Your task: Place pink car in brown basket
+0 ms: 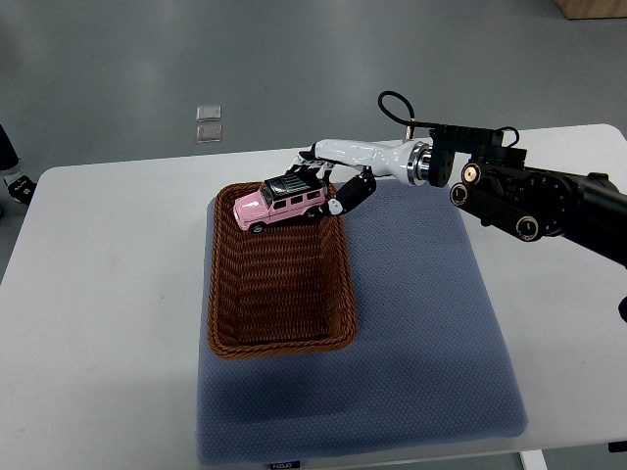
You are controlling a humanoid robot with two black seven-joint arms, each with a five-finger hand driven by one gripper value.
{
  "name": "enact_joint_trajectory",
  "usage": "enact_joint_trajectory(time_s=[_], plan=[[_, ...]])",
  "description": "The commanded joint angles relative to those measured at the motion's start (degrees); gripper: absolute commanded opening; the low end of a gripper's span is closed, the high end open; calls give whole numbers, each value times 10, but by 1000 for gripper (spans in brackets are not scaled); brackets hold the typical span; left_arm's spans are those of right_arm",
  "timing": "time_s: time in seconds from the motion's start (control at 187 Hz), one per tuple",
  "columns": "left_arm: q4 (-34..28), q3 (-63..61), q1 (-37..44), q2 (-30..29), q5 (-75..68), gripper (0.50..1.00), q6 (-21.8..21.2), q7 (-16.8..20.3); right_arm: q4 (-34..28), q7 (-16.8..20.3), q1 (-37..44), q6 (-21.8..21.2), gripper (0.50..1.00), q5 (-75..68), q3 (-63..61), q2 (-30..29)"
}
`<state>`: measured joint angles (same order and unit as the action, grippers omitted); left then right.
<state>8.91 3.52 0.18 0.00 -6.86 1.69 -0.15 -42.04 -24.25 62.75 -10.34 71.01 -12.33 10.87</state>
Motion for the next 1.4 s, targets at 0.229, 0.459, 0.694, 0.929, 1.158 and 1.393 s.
enact_joint_trajectory(time_s=[0.229,0.459,0.694,0.929,1.158,1.393], plan=[[1,0,0,0,0,1000,0,0,1,-45,-44,28,879,-11,-9,4],[1,0,0,0,0,1000,1,1,4,-40,-71,18,887,-91,-86,9],[1,0,0,0,0,1000,0,0,10,-30,-102,-26,887,-262,-115,47],[1,0,0,0,0,1000,0,0,60,42,-128,-64,887,-509,-124,47],[0,0,0,0,0,1000,0,0,80,82,-165,-64,887,-663,-137,44],[1,0,0,0,0,1000,0,1,95,137,-173,-75,901,-758,-143,46]])
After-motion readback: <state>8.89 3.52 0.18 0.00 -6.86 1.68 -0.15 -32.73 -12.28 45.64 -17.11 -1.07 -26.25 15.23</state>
